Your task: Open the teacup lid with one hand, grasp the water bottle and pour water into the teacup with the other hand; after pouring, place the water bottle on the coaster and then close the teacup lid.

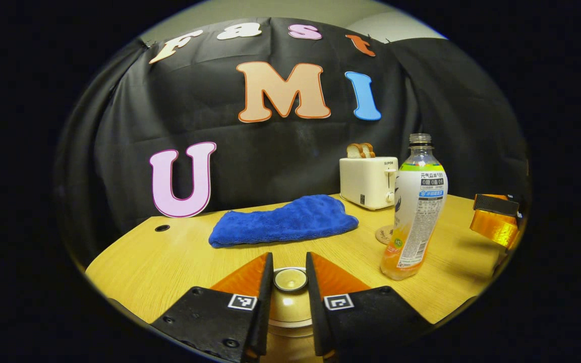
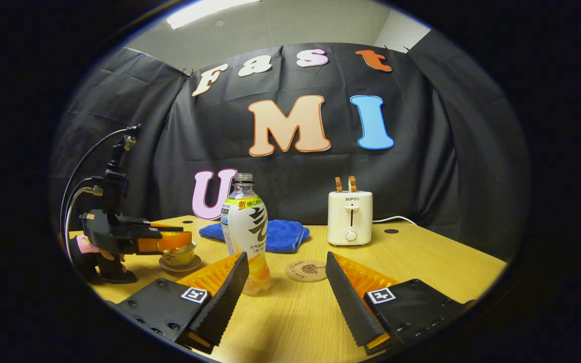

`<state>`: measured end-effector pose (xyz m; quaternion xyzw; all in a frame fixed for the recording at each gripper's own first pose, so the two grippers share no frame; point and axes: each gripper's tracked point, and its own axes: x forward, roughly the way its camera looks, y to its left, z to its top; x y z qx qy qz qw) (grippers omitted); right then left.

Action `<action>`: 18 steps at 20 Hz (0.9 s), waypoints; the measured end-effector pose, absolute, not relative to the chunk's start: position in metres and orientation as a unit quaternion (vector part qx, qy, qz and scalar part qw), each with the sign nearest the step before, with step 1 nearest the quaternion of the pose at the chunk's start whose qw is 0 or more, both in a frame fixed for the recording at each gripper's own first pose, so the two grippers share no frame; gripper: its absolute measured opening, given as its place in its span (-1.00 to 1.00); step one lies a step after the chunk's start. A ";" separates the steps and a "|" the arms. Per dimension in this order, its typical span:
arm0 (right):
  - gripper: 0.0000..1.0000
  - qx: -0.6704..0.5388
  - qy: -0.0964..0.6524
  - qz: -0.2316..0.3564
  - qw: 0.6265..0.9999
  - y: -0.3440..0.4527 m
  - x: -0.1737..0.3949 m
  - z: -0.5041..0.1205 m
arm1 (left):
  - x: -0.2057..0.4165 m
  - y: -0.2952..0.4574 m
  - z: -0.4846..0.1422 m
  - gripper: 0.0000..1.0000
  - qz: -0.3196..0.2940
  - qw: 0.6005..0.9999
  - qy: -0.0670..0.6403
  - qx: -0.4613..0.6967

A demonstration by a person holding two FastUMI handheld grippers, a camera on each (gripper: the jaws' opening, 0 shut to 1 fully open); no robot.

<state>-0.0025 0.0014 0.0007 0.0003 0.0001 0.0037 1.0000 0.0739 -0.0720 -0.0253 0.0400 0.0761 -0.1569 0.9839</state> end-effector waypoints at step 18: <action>0.89 0.002 0.002 0.039 0.999 0.014 -0.003 0.001 | 0.057 -0.032 -0.005 -0.46 -0.100 0.995 0.016 -0.001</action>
